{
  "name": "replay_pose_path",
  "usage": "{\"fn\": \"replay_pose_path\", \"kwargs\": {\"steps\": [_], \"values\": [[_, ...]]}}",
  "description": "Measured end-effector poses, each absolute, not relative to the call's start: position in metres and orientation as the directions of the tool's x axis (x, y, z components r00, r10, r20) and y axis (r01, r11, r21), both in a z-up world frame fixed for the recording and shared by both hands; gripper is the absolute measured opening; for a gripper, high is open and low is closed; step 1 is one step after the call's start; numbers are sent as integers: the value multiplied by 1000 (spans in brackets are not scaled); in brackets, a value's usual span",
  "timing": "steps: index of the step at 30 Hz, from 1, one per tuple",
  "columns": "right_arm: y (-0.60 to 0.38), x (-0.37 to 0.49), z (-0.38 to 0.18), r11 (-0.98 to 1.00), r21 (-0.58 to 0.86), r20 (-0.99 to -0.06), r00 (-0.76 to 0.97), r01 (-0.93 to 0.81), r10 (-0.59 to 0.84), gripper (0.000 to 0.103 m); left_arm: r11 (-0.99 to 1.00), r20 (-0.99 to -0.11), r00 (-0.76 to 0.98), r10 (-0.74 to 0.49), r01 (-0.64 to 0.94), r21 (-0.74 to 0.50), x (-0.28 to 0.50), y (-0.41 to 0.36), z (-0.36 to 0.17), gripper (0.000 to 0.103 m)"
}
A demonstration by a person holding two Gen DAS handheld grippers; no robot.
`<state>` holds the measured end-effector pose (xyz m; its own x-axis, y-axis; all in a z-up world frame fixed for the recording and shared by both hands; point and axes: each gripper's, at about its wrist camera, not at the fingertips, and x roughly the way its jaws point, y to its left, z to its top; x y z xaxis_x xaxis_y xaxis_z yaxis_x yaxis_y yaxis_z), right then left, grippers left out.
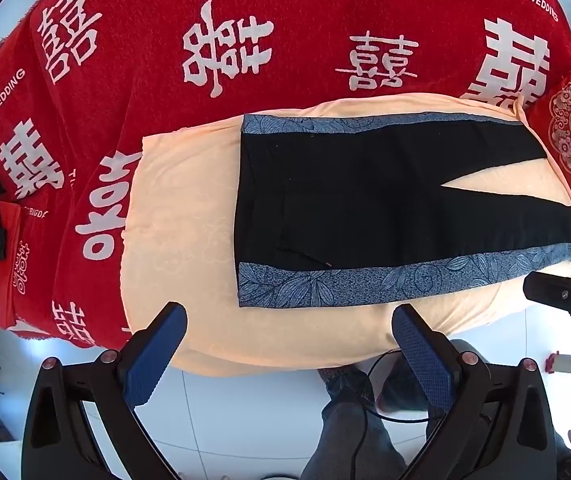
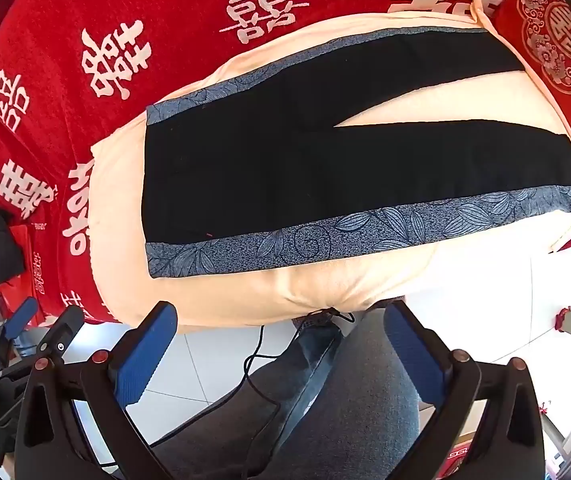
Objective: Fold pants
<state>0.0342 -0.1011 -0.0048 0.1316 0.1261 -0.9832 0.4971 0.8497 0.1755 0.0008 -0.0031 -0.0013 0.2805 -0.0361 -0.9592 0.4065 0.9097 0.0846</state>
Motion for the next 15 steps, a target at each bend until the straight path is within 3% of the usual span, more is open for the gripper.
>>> {"fn": "replay_pose_path", "kwargs": {"steps": [15], "values": [[-100, 35, -3, 866, 160, -985, 139, 473, 106, 103, 912, -963, 270, -27, 402, 87, 4, -5, -2, 103]]}}
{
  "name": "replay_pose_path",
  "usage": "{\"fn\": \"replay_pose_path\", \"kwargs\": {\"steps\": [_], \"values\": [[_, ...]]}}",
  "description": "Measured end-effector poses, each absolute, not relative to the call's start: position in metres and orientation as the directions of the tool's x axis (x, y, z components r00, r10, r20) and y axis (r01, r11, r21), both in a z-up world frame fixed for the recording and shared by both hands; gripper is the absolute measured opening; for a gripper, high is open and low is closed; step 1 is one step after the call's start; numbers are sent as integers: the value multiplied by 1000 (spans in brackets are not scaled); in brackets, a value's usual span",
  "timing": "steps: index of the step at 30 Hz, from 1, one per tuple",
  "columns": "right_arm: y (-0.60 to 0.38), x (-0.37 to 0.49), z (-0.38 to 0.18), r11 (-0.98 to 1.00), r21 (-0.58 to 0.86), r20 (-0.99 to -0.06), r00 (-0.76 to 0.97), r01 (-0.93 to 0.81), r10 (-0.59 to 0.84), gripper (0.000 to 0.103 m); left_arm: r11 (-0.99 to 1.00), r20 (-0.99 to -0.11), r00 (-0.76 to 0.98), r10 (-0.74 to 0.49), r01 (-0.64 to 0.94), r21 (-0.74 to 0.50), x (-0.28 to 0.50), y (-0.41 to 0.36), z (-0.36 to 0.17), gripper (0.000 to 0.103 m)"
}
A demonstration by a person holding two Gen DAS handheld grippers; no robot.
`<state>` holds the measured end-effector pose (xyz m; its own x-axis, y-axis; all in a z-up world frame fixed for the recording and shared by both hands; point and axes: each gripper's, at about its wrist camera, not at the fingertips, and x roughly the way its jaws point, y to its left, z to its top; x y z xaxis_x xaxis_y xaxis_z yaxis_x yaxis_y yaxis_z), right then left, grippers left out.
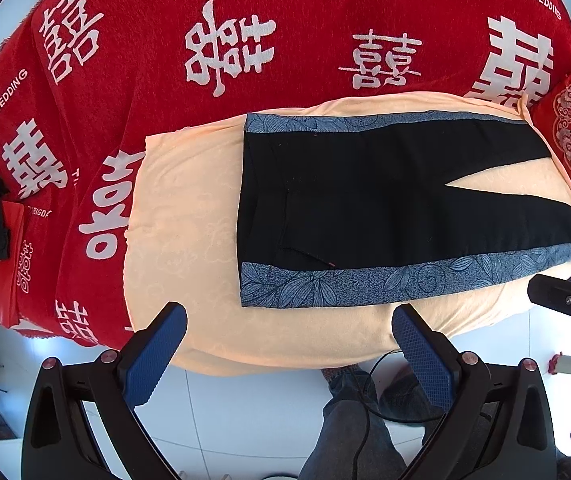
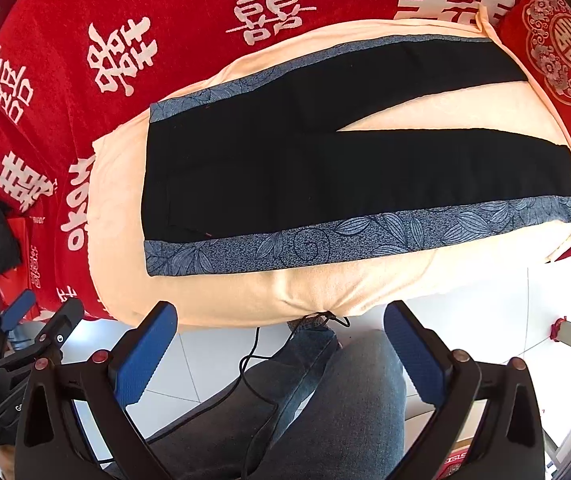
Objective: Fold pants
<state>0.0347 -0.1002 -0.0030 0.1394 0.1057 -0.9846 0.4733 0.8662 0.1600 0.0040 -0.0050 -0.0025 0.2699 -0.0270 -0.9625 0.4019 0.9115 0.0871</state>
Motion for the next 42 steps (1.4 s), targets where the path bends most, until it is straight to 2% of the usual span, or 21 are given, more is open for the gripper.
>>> {"fn": "replay_pose_path", "kwargs": {"steps": [16, 24, 30, 34, 38, 39, 41, 42], "values": [[-98, 40, -13, 868, 161, -986, 118, 470, 119, 103, 914, -971, 237, -30, 399, 69, 5, -2, -13, 103], [-94, 36, -21, 869, 167, -985, 115, 465, 127, 103, 921, -978, 189, -84, 389, -3, 12, 1, -32, 103], [-108, 33, -47, 807, 316, -949, 154, 499, 276, 103, 957, -983, 111, -148, 266, -114, 22, 20, -69, 103], [-120, 34, -95, 699, 472, -877, 209, 537, 432, 103, 974, -984, 47, -169, 162, -159, 25, 42, -119, 103], [-126, 36, -154, 608, 586, -799, 261, 535, 542, 103, 959, -960, 28, -278, 55, -276, 23, 55, -168, 103], [-126, 36, -167, 592, 602, -786, 267, 535, 558, 102, 949, -949, 36, -314, 42, -313, 26, 54, -179, 103], [-128, 35, -199, 542, 643, -745, 276, 541, 607, 82, 938, -937, 36, -347, 18, -346, 29, 53, -202, 103], [-129, 33, -214, 515, 658, -724, 275, 549, 632, 64, 931, -931, 38, -364, 7, -364, 30, 52, -212, 103]]}}
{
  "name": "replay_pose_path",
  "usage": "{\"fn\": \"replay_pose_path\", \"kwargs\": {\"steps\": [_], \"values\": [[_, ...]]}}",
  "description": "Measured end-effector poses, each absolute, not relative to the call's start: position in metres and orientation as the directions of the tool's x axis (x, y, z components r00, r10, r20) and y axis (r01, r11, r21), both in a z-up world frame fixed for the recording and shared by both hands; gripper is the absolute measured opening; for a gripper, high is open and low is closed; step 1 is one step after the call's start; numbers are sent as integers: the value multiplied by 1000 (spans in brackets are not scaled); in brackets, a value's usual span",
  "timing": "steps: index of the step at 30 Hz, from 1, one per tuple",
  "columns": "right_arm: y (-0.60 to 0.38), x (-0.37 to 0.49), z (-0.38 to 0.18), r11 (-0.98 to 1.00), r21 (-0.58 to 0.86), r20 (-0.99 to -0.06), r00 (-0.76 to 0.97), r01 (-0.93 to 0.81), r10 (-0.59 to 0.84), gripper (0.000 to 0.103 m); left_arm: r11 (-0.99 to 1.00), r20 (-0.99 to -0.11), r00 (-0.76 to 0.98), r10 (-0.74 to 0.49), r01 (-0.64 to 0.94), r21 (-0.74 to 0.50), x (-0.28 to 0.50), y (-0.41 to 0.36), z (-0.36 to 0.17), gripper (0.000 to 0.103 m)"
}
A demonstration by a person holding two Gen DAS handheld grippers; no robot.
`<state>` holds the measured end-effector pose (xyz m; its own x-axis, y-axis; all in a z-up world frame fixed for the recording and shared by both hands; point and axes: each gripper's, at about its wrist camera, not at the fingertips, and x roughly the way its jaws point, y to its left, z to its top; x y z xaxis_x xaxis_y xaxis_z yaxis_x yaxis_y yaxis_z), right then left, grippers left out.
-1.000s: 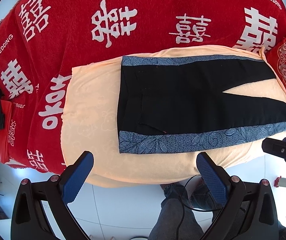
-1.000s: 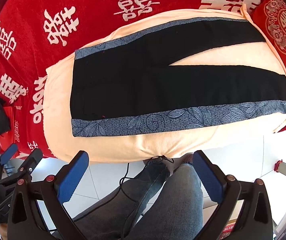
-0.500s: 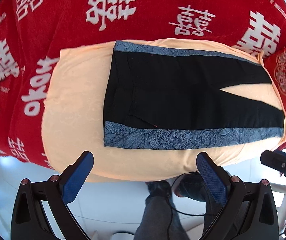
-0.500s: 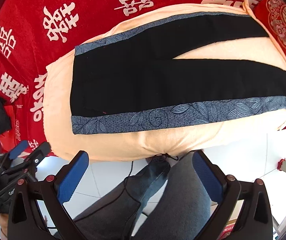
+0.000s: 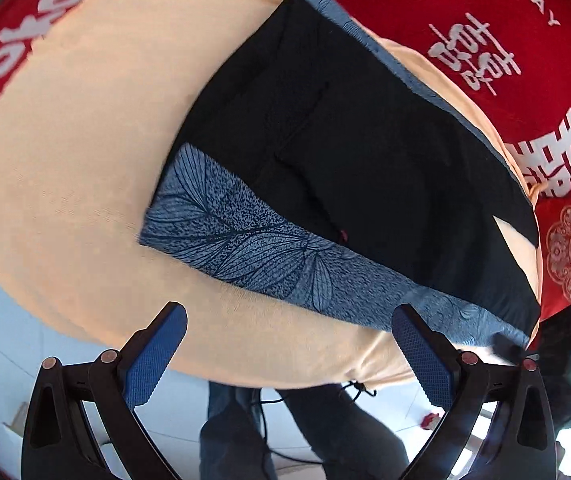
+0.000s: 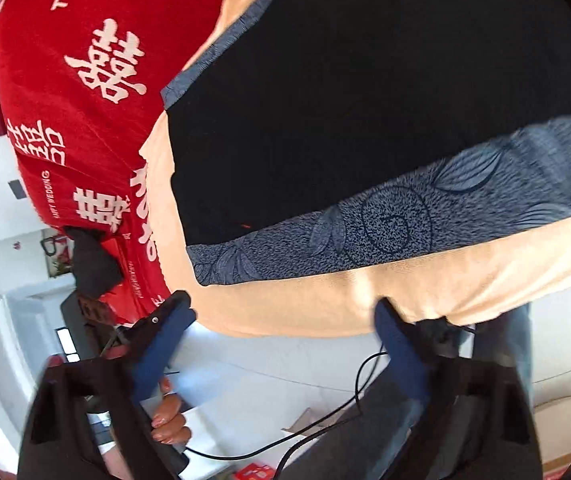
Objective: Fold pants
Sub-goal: 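Grasp the patterned side panel of the trousers with both grippers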
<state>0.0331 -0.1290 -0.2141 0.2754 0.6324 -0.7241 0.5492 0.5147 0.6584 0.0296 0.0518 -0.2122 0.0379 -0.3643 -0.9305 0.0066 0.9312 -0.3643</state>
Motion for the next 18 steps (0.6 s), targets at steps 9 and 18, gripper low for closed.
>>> {"fn": "replay_pose_path", "kwargs": {"steps": [9, 18], "values": [[-141, 21, -287, 389, 733, -634, 353, 558, 688, 61, 915, -914, 25, -404, 25, -404, 36, 39, -250, 103], [-150, 49, -249, 257, 860, -479, 526, 441, 703, 61, 884, -884, -25, -466, -55, -465, 39, 35, -259, 103]]}}
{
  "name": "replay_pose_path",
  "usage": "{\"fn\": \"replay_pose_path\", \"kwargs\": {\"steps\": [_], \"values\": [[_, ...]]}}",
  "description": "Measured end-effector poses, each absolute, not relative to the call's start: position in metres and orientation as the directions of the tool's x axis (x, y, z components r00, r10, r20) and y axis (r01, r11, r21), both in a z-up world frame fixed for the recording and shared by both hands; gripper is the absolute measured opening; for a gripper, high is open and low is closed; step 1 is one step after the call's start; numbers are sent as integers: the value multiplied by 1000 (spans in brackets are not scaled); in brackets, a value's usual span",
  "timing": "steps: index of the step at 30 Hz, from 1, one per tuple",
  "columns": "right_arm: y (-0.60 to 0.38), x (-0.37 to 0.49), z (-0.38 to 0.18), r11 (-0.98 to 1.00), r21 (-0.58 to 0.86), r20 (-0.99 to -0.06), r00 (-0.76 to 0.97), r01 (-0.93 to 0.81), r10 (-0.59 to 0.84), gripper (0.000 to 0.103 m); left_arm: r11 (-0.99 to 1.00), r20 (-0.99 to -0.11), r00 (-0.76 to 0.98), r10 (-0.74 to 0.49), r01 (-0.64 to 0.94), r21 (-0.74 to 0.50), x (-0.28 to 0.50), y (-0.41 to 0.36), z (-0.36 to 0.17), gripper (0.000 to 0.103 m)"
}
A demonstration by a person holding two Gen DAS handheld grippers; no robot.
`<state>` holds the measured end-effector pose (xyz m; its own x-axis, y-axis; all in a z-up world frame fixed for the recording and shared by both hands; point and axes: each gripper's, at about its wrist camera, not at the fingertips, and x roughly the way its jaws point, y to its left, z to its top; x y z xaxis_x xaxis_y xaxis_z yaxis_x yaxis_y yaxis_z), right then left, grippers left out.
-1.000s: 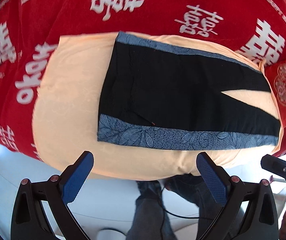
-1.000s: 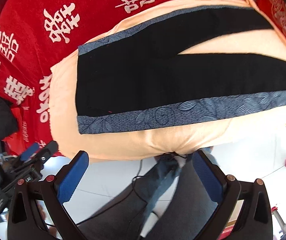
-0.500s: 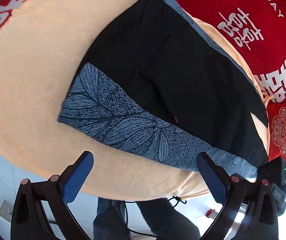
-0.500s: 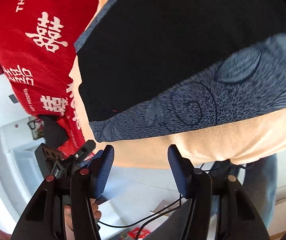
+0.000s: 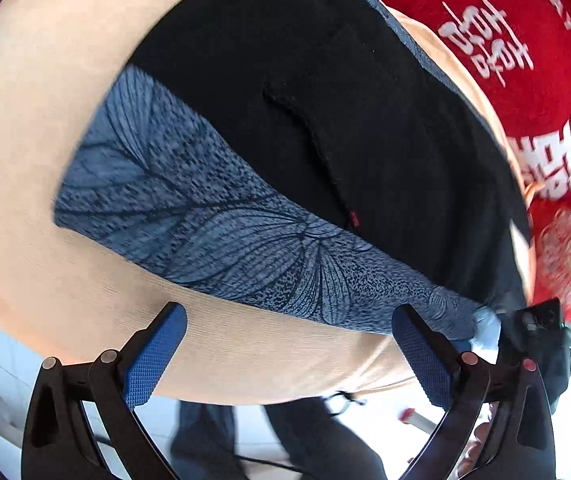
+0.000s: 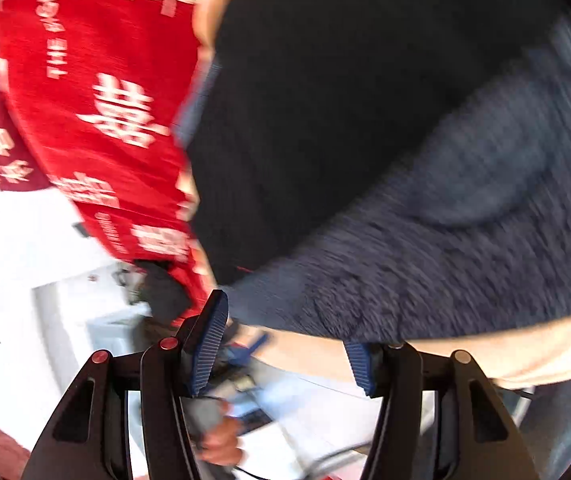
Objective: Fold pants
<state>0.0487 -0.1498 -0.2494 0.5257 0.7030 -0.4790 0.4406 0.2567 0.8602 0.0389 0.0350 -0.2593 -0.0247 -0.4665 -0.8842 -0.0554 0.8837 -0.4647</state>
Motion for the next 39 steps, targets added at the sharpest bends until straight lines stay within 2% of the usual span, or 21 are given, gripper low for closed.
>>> {"fn": "replay_pose_path", "kwargs": {"steps": [4, 8, 10, 15, 18, 21, 23, 24, 28, 34, 39], "values": [[-148, 64, -215, 276, 887, -445, 530, 369, 722, 61, 799, -815, -3, -579, -203, -567, 50, 29, -262, 103], [-149, 64, -213, 271, 892, -435, 524, 362, 732, 61, 737, -779, 87, -621, -276, -617, 68, 32, -261, 101], [-153, 59, -219, 278, 883, -450, 514, 378, 730, 61, 753, -793, 113, -599, -257, -605, 75, 35, -258, 83], [-170, 33, -248, 293, 839, -518, 509, 458, 688, 61, 806, -826, 97, -555, -186, -563, 76, 36, -257, 55], [-187, 9, -263, 254, 816, -541, 531, 519, 652, 61, 824, -836, 76, -543, -148, -548, 75, 38, -255, 52], [-204, -12, -279, 88, 822, -488, 617, 562, 618, 59, 850, -857, 59, -512, -105, -516, 75, 30, -253, 52], [-213, -21, -283, -22, 824, -449, 676, 566, 584, 32, 871, -875, 51, -481, -84, -484, 75, 26, -251, 37], [-216, -21, -279, -22, 834, -442, 691, 552, 571, 8, 877, -880, 41, -473, -78, -475, 75, 28, -249, 24], [-220, 15, -223, 222, 838, -518, 602, 498, 608, 9, 866, -870, 54, -491, -85, -494, 83, 31, -227, 24], [-250, 120, -139, 491, 809, -587, 490, 323, 645, 11, 871, -858, 157, -489, 29, -491, 127, -2, -160, 24], [-282, 219, -138, 602, 750, -658, 402, 274, 636, 13, 894, -863, 235, -447, 84, -440, 206, -38, -155, 24]]}}
